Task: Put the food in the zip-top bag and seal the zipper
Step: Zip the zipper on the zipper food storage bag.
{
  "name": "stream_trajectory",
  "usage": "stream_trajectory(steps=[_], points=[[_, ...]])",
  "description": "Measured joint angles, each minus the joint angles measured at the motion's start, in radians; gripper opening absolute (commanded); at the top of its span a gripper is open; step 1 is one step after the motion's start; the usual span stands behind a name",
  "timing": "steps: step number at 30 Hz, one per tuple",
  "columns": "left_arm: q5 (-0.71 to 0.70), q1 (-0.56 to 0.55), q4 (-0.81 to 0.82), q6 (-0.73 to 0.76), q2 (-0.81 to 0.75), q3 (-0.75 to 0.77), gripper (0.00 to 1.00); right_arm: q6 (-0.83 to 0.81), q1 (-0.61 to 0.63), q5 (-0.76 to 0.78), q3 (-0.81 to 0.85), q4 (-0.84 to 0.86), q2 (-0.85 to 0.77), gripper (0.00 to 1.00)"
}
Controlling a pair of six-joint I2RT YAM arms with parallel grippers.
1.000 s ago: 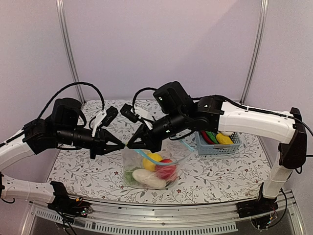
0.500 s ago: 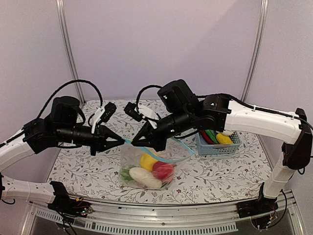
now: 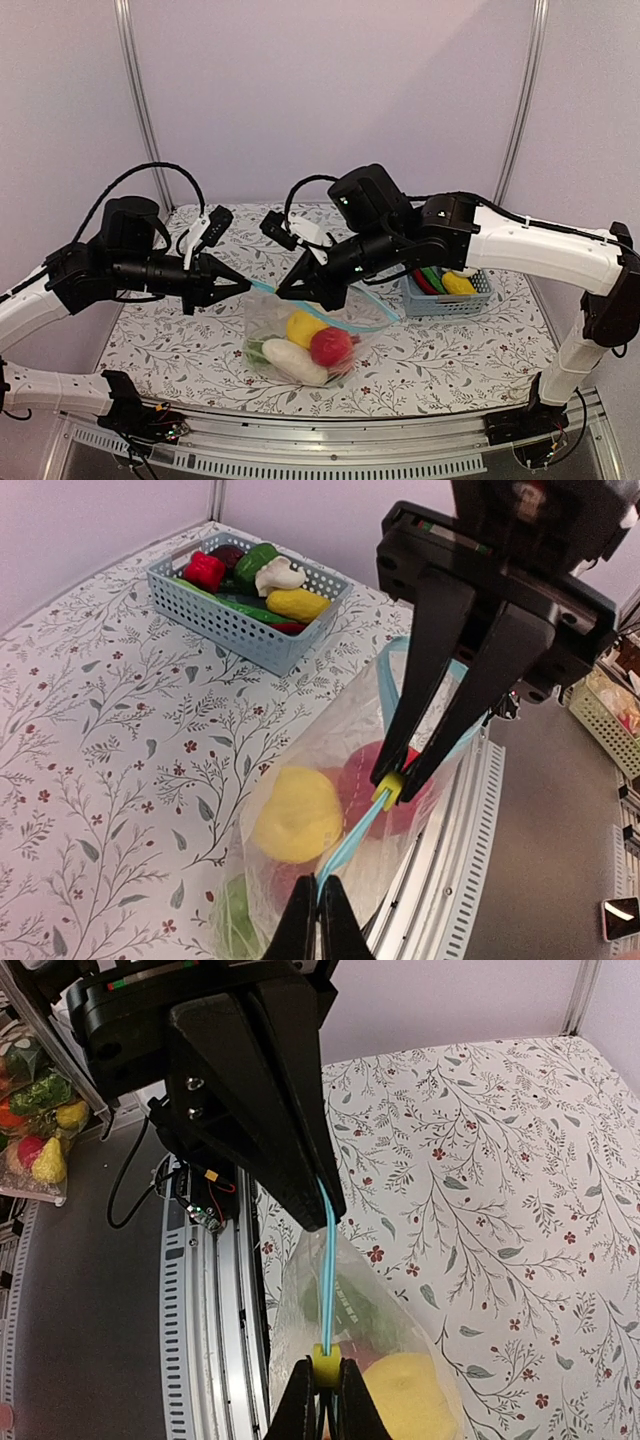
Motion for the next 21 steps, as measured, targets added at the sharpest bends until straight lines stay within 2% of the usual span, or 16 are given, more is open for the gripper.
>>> stream_trajectory(steps=[21], points=[[-0.031, 0.026, 0.001, -0.008, -0.007, -0.006, 0.00, 0.002, 0.000, 0.043, -0.061, -0.021, -0.053, 0.00]])
